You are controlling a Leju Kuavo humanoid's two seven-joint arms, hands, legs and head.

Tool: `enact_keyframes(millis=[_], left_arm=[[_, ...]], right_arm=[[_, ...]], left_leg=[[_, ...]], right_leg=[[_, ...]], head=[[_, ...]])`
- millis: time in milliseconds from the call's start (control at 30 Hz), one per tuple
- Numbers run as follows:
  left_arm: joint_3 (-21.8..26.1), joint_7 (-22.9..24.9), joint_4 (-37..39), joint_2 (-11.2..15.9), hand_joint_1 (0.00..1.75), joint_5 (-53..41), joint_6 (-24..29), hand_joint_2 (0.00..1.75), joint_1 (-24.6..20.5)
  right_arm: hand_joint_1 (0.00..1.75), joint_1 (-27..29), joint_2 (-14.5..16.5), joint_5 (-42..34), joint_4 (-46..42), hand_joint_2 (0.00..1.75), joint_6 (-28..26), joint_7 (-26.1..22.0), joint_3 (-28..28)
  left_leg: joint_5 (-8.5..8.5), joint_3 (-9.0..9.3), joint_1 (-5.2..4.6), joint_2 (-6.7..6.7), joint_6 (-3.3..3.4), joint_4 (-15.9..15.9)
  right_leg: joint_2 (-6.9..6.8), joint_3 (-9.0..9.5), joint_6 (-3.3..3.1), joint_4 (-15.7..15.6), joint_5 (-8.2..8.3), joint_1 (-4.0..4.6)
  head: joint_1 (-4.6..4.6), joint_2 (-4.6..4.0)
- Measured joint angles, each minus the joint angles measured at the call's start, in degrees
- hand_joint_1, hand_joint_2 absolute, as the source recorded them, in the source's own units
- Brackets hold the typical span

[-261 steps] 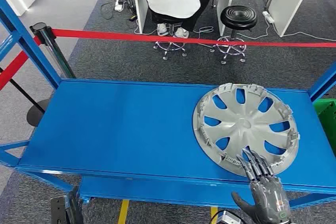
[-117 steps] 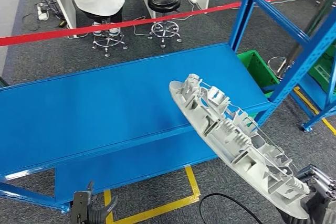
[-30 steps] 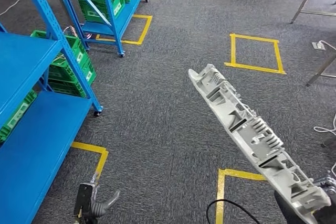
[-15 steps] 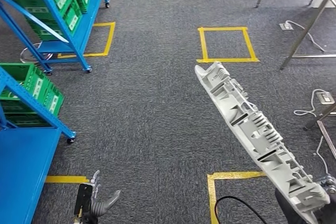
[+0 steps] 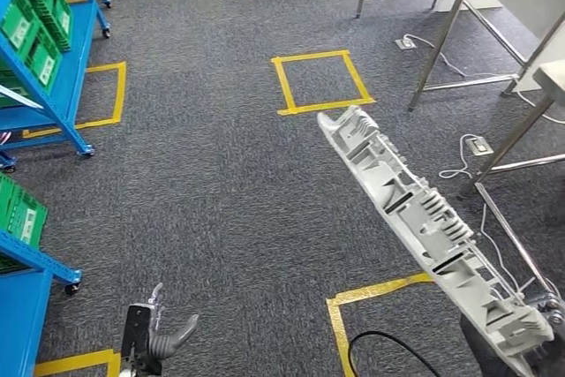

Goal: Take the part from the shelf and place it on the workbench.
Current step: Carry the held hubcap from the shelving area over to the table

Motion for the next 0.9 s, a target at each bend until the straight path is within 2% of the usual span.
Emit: enact_keyframes(millis=[33, 67, 100, 133, 167, 233, 267, 300, 367, 433, 500, 533, 567, 600, 633, 667, 700, 733, 767, 800, 867, 900], left_arm=[[0.0, 0.0, 0.0, 0.1, 0.0, 0.0, -0.1, 1.75, 0.1], [0.0, 0.0, 0.0, 0.1, 0.0, 0.0, -0.1, 1.75, 0.2], [0.1, 0.0, 0.0, 0.2, 0.0, 0.1, -0.2, 1.75, 0.2], [0.1, 0.0, 0.0, 0.2, 0.0, 0.1, -0.3, 1.75, 0.2], [0.1, 0.0, 0.0, 0.2, 0.0, 0.1, -0.3, 1.75, 0.2], [0.1, 0.0, 0.0, 0.2, 0.0, 0.0, -0.3, 1.75, 0.2], [0.1, 0.0, 0.0, 0.3, 0.0, -0.1, -0.2, 1.75, 0.2], [0.0, 0.0, 0.0, 0.3, 0.0, -0.2, 0.1, 1.75, 0.2], [-0.1, 0.0, 0.0, 0.3, 0.0, -0.5, 0.5, 1.75, 0.2], [-0.3, 0.0, 0.0, 0.3, 0.0, -0.6, 0.9, 1.75, 0.2], [-0.4, 0.0, 0.0, 0.4, 0.0, -0.7, 1.3, 1.75, 0.4], [-0.4, 0.0, 0.0, 0.4, 0.0, -0.7, 1.5, 1.75, 0.6], [-0.5, 0.0, 0.0, 0.4, 0.0, -0.7, 1.6, 1.75, 0.8], [-0.5, 0.0, 0.0, 0.5, 0.0, -0.7, 1.6, 1.75, 1.0], [-0.5, 0.0, 0.0, 0.5, 0.0, -0.6, 1.7, 1.75, 1.0], [-0.5, 0.0, 0.0, 0.5, 0.0, -0.6, 1.7, 1.75, 1.0], [-0.5, 0.0, 0.0, 0.6, 0.0, -0.5, 1.7, 1.75, 1.0], [-0.5, 0.0, 0.0, 0.7, 0.0, -0.4, 1.8, 1.75, 1.1], [-0.5, 0.0, 0.0, 0.8, 0.0, -0.3, 1.8, 1.75, 1.1], [-0.5, 0.0, 0.0, 0.8, 0.0, -0.2, 1.8, 1.75, 1.2], [-0.6, 0.0, -0.1, 0.8, 0.0, 0.0, 1.8, 1.75, 1.0], [-0.7, 0.0, -0.1, 0.8, 0.0, 0.0, 1.8, 1.75, 0.9]], right_arm=[[1.75, -0.1, 0.0, 0.0, 0.0, 1.75, 0.0, 0.0, 0.0], [1.75, -0.1, 0.0, 0.0, 0.1, 1.75, 0.0, 0.0, 0.0], [1.75, -0.1, 0.0, 0.0, 0.1, 1.75, 0.0, 0.0, 0.0], [1.75, -0.1, 0.0, 0.0, 0.1, 1.75, 0.0, 0.0, 0.1], [1.75, -0.2, 0.0, 0.0, 0.1, 1.75, 0.0, 0.0, 0.1], [1.75, -0.4, 0.0, 0.0, 0.1, 1.75, 0.0, 0.0, 0.0], [1.75, -0.5, 0.0, 0.0, 0.1, 1.75, 0.0, 0.0, 0.0], [1.75, -0.6, 0.0, -0.1, 0.1, 1.75, 0.1, 0.0, 0.0], [1.75, -0.5, 0.0, -0.2, 0.1, 1.75, 0.1, -0.1, 0.0], [1.75, -0.3, 0.1, -0.3, 0.1, 1.75, 0.1, -0.2, -0.1], [1.75, -0.3, 0.1, -0.3, 0.1, 1.75, 0.2, -0.3, -0.1], [1.75, -0.3, 0.1, -0.4, 0.1, 1.75, 0.2, -0.3, -0.2], [1.75, -0.3, 0.1, -0.4, 0.1, 1.75, 0.2, -0.4, -0.2], [1.75, -0.3, 0.1, -0.4, 0.1, 1.75, 0.2, -0.4, -0.2], [1.75, -0.3, 0.1, -0.4, 0.1, 1.75, 0.2, -0.4, -0.2], [1.75, -0.3, 0.1, -0.4, 0.1, 1.75, 0.2, -0.4, -0.2], [1.75, -0.3, 0.1, -0.4, 0.1, 1.75, 0.2, -0.4, -0.2], [1.75, -0.3, 0.2, -0.4, 0.1, 1.75, 0.1, -0.4, -0.2], [1.75, -0.4, 0.2, -0.4, 0.1, 1.75, 0.1, -0.5, -0.2], [1.75, -0.4, 0.2, -0.4, 0.1, 1.75, 0.1, -0.5, -0.2], [1.75, -0.4, 0.2, -0.4, 0.1, 1.75, 0.0, -0.5, -0.2], [1.75, -0.4, 0.2, -0.4, 0.1, 1.75, 0.0, -0.5, -0.2]], left_leg=[[0.02, -0.14, -0.12, 0.79, 0.11, 0.0], [0.07, -0.32, -0.2, 1.6, 0.2, 0.0], [0.15, -0.53, -0.24, 2.36, 0.26, 0.0], [0.27, -0.74, -0.25, 3.04, 0.26, 0.0], [0.42, -0.92, -0.26, 3.68, 0.17, 0.1], [0.69, -1.03, -0.42, 4.78, -0.21, 0.1], [0.85, -0.96, -0.5, 5.23, -0.47, 0.2], [0.99, -0.85, -0.53, 5.7, -0.75, 0.2], [1.18, -0.6, -0.35, 6.41, -1.5, 0.0], [-0.05, -1.15, -0.14, 4.88, -2.29, 1.5], [-3.37, -3.76, -0.06, 2.33, -2.74, 7.4], [-5.05, -5.57, -0.07, 1.74, -2.82, 11.4], [-5.98, -7.01, -0.09, 1.49, -2.85, 14.5], [-5.82, -7.7, -0.1, 1.37, -2.81, 15.9], [-4.6, -7.35, -0.11, 1.24, -2.72, 15.2], [-2.65, -6.02, -0.11, 0.9, -2.59, 12.6], [-0.62, -4.16, -0.08, -0.04, -2.45, 9.0], [0.53, -2.1, -0.01, -1.24, -2.25, 5.5], [0.76, -0.37, 0.01, -2.29, -2.09, 2.7], [0.14, 0.86, 0.01, -2.96, -1.91, 1.0], [-1.64, 2.1, -0.06, -2.32, -1.41, -0.4], [-2.23, 2.73, -0.05, -1.73, -1.07, -0.9]], right_leg=[[-0.79, -1.0, 0.19, 3.4, -2.07, -0.06], [-1.15, -1.44, 0.33, 5.6, -3.23, -0.1], [-1.33, -0.86, 0.44, 6.0, -3.28, -0.12], [-1.55, 0.86, 0.52, 4.1, -2.31, -0.13], [-2.1, 3.49, 0.57, 0.4, -0.89, -0.13], [-4.29, 8.82, 0.45, -7.2, 1.37, -0.01], [-5.07, 10.09, 0.18, -9.3, 1.9, 0.08], [-5.35, 10.42, -0.16, -10.1, 2.09, 0.2], [-4.18, 9.88, -1.14, -10.2, 2.42, 0.25], [-2.84, 9.77, -2.12, -10.5, 2.7, 0.07], [-1.56, 9.61, -2.83, -10.7, 2.87, -0.09], [-0.84, 9.6, -3.04, -10.7, 2.88, -0.1], [-0.08, 9.67, -3.13, -10.7, 2.9, -0.08], [0.73, 9.83, -3.1, -10.7, 2.87, -0.07], [1.55, 10.19, -3.01, -10.7, 2.77, -0.08], [2.35, 10.65, -2.85, -10.7, 2.59, -0.14], [3.11, 10.94, -2.63, -10.7, 2.3, -0.26], [3.91, 11.26, -2.32, -10.7, 1.92, -0.35], [4.67, 11.44, -1.99, -10.7, 1.49, -0.46], [5.36, 11.7, -1.61, -10.7, 1.26, -0.56], [5.99, 11.78, -0.98, -10.0, 1.47, -0.62], [4.97, 11.24, -0.74, -8.8, 1.84, -0.55]], head=[[0.01, 0.0], [0.01, 0.0], [0.02, 0.0], [0.02, 0.0], [0.03, 0.0], [-0.02, 0.0], [-0.08, 0.0], [-0.17, 0.0], [-0.29, 0.0], [-0.39, 0.0], [-0.63, 0.0], [-0.73, 0.0], [-0.78, 0.0], [-0.8, 0.0], [-0.8, 0.0], [-0.81, 0.0], [-0.8, 0.0], [-0.78, 0.0], [-0.82, 0.0], [-0.94, 0.0], [-1.14, 0.01], [-1.05, 0.01]])
